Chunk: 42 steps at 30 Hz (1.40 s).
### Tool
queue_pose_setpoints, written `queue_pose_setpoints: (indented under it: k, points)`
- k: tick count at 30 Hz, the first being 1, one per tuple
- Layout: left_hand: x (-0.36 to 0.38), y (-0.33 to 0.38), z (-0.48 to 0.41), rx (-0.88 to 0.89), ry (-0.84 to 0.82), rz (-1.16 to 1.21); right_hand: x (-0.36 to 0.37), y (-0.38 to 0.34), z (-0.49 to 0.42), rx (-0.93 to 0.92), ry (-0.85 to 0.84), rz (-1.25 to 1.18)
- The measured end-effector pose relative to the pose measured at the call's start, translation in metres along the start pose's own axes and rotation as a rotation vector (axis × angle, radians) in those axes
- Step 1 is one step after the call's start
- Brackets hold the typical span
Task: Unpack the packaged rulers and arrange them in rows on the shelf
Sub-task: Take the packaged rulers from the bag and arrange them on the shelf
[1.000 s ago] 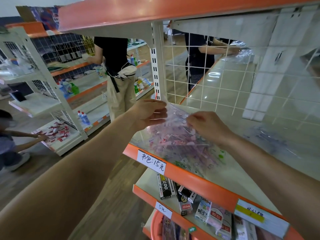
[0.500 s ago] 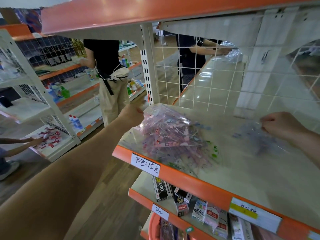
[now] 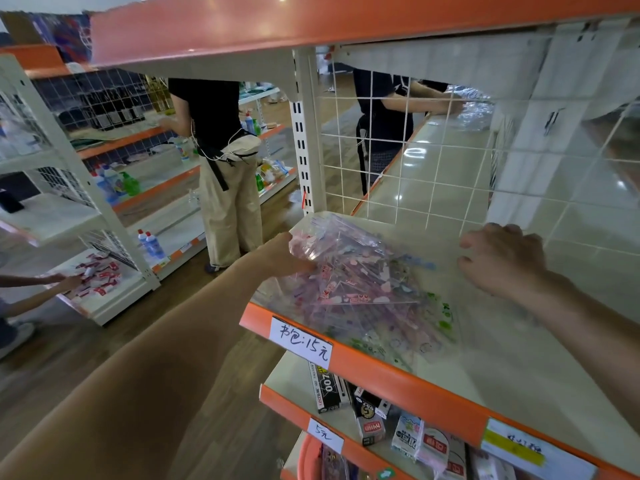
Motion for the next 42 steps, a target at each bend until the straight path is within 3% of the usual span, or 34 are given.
queue_pose_setpoints:
  k: [5, 13, 17, 21, 27, 35, 38, 42]
  points:
    - [0.003, 0.001, -0.008, 0.012, -0.003, -0.066, 0.022, 0.018, 0.007, -0.02, -0.168, -0.019]
    - [-0.006, 0.003, -0.009, 0.052, -0.066, -0.179, 0.011, 0.025, 0.004, -0.001, -0.175, -0.024]
    - [-0.007, 0.004, -0.007, 0.064, -0.051, -0.154, -0.001, -0.012, -0.003, -0.18, -0.09, -0.301]
    - [-0.017, 0.006, 0.0, 0.08, -0.021, -0.12, -0.019, -0.067, 0.008, -0.428, -0.156, -0.523]
    - [-0.023, 0.007, 0.007, 0.139, 0.009, -0.017, -0.023, -0.095, 0.012, -0.485, -0.218, -0.223]
    - [-0.026, 0.015, 0.015, 0.204, 0.015, 0.041, -0.022, -0.098, 0.004, -0.492, -0.246, -0.227]
    - [-0.03, 0.019, 0.015, 0.223, 0.029, 0.077, -0.022, -0.096, 0.002, -0.453, -0.241, -0.434]
    - [-0.036, 0.026, 0.018, 0.245, 0.081, 0.153, -0.018, -0.088, -0.005, -0.332, -0.23, -0.916]
Point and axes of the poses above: each hand's wrist, its own z-axis away from the middle knuckle, its own x-axis out of the palm, y = z × x, the point moved 2 cm from there along -z, towards the middle knuckle, and after that the axes turned 12 degrees about z, right-handed, at the moved point
